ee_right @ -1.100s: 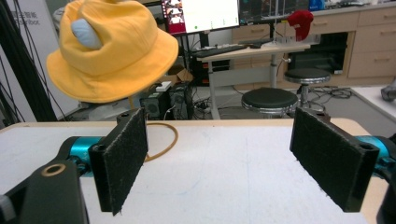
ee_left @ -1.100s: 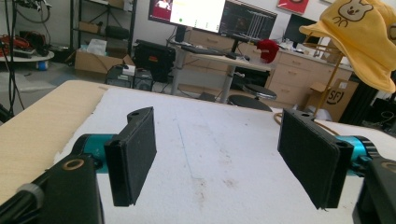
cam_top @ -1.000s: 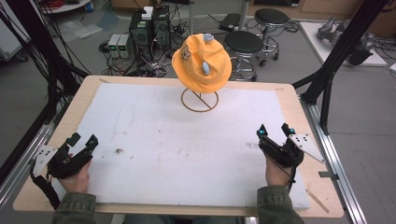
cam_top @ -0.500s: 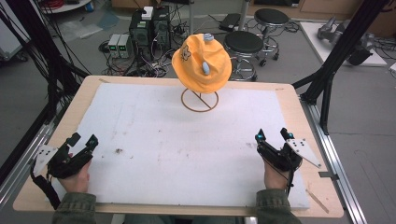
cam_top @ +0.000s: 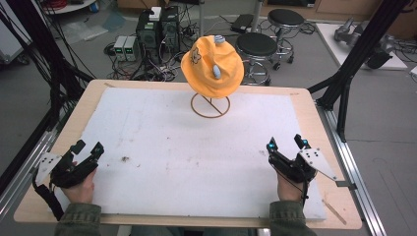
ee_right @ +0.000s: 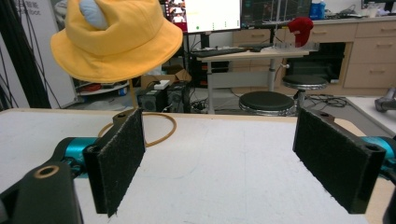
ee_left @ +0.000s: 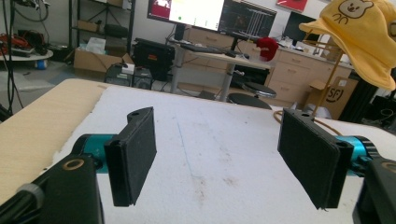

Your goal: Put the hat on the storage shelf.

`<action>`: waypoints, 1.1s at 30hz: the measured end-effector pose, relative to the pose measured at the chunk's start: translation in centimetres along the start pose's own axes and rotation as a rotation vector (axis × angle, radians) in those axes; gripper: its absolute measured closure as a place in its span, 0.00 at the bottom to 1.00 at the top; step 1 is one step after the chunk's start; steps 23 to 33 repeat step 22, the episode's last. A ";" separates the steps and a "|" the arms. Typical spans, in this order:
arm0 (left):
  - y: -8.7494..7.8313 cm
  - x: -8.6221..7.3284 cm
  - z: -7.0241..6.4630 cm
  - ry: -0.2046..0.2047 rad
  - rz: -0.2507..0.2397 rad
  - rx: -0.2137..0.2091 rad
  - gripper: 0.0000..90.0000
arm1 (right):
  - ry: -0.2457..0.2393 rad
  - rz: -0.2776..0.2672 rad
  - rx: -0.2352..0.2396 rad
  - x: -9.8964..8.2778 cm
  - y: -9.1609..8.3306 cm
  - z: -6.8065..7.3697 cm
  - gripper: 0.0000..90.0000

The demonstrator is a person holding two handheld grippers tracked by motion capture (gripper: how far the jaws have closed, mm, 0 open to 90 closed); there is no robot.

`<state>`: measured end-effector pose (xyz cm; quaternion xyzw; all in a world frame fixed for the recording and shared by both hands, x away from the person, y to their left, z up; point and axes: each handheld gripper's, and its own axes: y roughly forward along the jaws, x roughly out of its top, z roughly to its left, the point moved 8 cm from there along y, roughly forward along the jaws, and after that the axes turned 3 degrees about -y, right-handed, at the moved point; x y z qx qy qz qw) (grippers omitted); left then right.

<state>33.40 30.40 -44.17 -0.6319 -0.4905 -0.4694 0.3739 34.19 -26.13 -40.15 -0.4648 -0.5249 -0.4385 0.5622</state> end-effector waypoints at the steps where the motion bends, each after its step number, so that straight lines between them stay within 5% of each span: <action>1: 0.0 0.0 0.0 -0.002 0.001 0.000 0.31 | -0.004 -0.002 0.000 0.0 0.0 0.0 0.17; 33: 0.3 -0.1 0.2 -0.017 0.011 -0.001 0.31 | 0.007 -0.006 -0.011 0.0 -0.4 -1.1 0.15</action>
